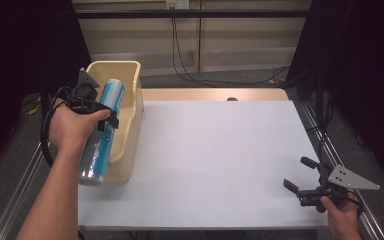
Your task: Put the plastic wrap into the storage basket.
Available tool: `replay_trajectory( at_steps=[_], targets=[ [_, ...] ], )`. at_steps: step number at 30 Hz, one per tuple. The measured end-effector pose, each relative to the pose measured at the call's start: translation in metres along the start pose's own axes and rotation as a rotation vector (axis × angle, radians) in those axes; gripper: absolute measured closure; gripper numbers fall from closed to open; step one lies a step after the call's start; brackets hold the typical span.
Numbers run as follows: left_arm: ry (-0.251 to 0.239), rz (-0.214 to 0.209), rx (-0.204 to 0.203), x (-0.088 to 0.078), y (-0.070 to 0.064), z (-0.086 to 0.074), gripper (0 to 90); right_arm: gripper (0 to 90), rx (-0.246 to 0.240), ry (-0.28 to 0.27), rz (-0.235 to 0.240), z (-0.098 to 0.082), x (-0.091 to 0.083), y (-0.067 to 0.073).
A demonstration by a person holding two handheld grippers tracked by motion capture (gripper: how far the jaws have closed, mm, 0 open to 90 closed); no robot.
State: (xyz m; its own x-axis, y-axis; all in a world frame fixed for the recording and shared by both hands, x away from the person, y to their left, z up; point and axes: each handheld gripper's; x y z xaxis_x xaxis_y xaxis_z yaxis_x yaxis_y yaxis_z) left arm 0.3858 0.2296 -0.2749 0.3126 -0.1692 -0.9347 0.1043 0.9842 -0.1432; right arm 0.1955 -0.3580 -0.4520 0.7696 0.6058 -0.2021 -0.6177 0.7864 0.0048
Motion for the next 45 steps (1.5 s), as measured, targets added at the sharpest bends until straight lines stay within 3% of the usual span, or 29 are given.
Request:
replay_trajectory(
  at_steps=[1, 10, 23, 25, 27, 28, 30, 32, 34, 39, 45],
  targets=[
    [0.004, -0.002, 0.013, 0.0, 0.001, 0.0, 32.1, 1.5, -0.001, -0.003, 0.001, 0.0, 0.0, 0.0],
    [0.019, 0.019, -0.003, 0.008, -0.001, 0.003, 32.0, 1.4, -0.002, -0.001, -0.001, 0.0, -0.001, -0.001],
    [0.041, 0.014, -0.03, 0.016, 0.003, 0.004, 31.6, 1.5, 0.008, -0.003, -0.002, -0.001, 0.0, -0.003],
    [-0.008, -0.004, -0.04, 0.01, 0.005, 0.004, 31.5, 1.5, 0.008, -0.003, 0.0, -0.001, 0.0, -0.003],
    [-0.075, -0.093, -0.065, -0.008, 0.006, 0.008, 36.6, 1.5, 0.011, -0.005, 0.001, -0.001, 0.001, -0.003],
    [-0.128, -0.099, -0.054, -0.017, 0.003, 0.009, 35.3, 1.4, 0.011, -0.004, 0.003, -0.001, 0.001, -0.003],
    [-0.09, -0.063, -0.013, -0.028, -0.006, 0.01, 33.8, 1.5, 0.009, -0.003, 0.003, -0.001, 0.002, -0.003],
    [-0.097, -0.093, -0.021, -0.032, -0.011, 0.01, 31.2, 1.5, 0.01, -0.004, 0.006, -0.001, 0.002, -0.003],
    [-0.107, -0.115, -0.018, -0.03, -0.015, 0.008, 30.0, 1.5, 0.011, -0.003, 0.006, -0.001, 0.002, -0.002],
    [-0.079, -0.144, 0.006, -0.019, -0.024, 0.002, 28.0, 1.5, 0.001, -0.007, 0.009, 0.001, 0.002, 0.0],
    [-0.077, -0.151, 0.052, -0.02, -0.034, 0.001, 26.6, 1.5, -0.001, -0.005, 0.011, 0.002, 0.005, 0.002]
  ],
)
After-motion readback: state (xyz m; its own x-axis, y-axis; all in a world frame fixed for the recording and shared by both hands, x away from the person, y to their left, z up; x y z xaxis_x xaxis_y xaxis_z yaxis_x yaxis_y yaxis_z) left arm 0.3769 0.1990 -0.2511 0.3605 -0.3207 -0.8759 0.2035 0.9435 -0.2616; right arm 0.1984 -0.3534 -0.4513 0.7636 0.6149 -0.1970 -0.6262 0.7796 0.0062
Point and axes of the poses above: each handheld gripper's, and its own axes: x roughly forward along the jaws, z roughly out of its top, y roughly to its left
